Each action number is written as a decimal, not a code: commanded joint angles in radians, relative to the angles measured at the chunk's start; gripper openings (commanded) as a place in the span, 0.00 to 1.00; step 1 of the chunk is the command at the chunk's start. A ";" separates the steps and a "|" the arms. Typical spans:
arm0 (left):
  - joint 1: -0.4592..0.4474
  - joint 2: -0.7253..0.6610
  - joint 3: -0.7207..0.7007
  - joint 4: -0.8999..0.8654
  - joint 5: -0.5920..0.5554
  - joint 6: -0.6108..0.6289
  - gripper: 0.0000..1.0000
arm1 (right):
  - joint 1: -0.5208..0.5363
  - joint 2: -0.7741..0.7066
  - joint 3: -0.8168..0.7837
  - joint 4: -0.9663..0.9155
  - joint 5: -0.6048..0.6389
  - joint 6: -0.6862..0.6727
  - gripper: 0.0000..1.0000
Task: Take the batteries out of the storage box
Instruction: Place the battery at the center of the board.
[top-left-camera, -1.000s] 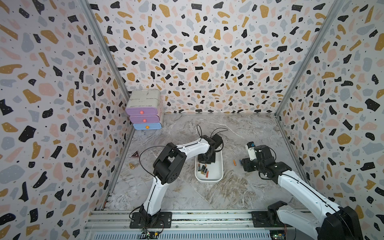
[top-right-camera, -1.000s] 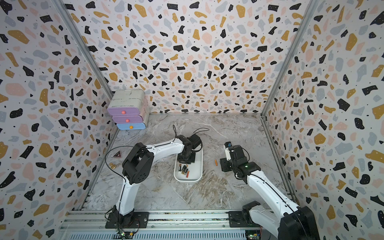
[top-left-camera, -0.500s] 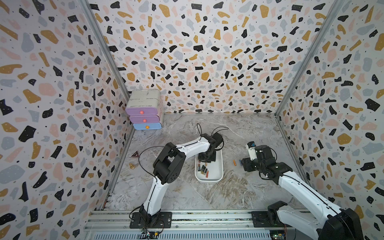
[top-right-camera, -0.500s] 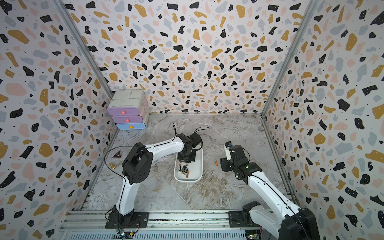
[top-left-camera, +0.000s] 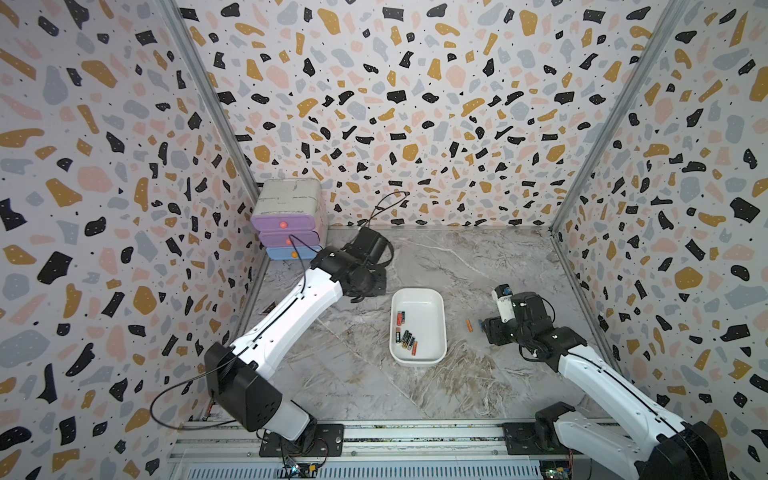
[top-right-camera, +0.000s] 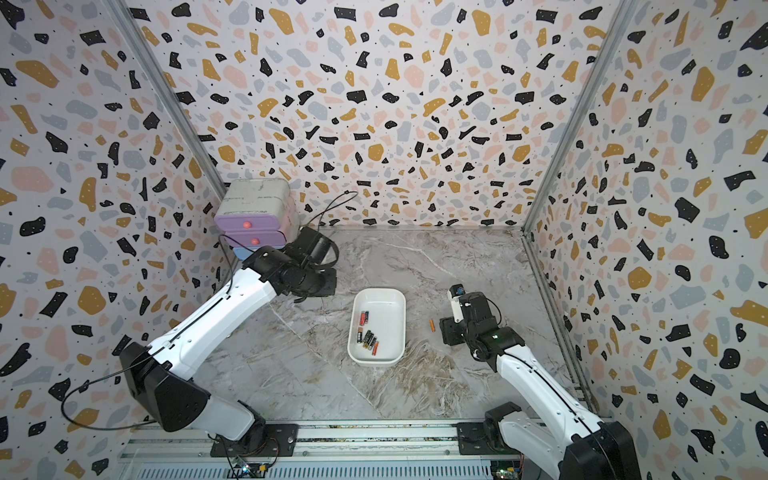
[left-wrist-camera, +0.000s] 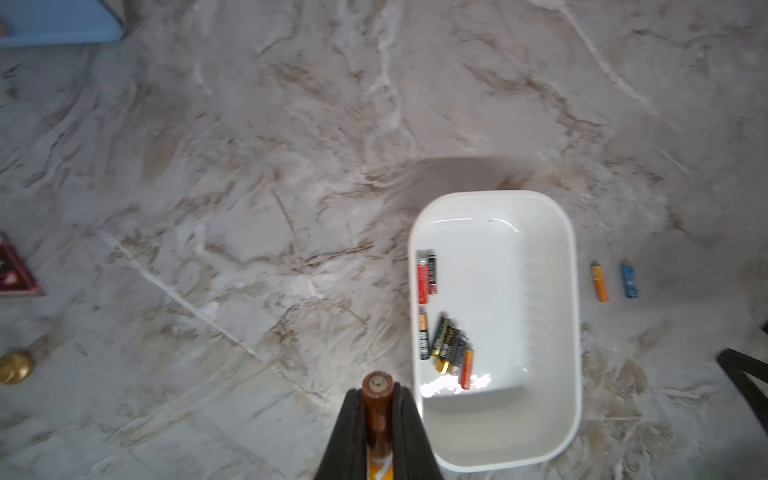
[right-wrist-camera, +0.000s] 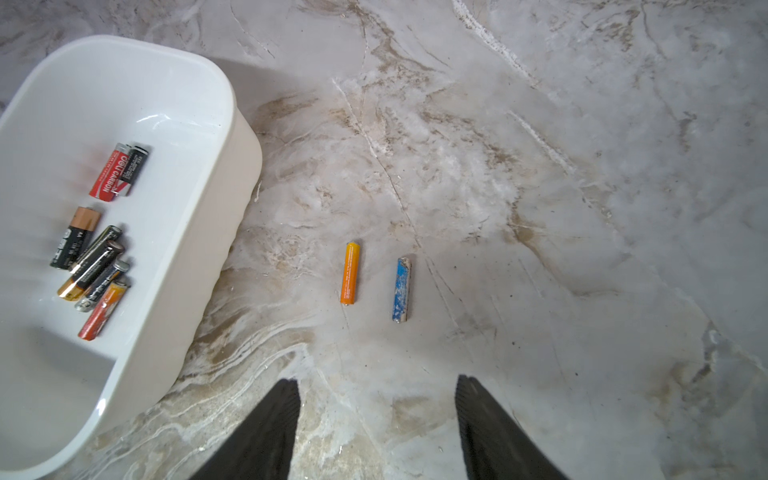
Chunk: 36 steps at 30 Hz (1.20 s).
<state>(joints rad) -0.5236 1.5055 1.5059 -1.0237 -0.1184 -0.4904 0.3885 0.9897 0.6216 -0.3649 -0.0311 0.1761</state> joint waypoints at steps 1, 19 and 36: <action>0.089 0.063 -0.117 0.017 0.022 0.115 0.00 | 0.006 -0.009 0.004 -0.002 -0.002 -0.010 0.66; 0.119 0.388 -0.179 0.263 0.013 0.115 0.00 | 0.006 -0.013 0.000 -0.002 -0.005 -0.008 0.65; 0.119 0.458 -0.151 0.262 -0.025 0.107 0.54 | 0.006 -0.017 0.000 -0.002 -0.004 -0.009 0.66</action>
<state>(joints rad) -0.4030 1.9614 1.3331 -0.7536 -0.1238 -0.3794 0.3885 0.9897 0.6216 -0.3653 -0.0345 0.1749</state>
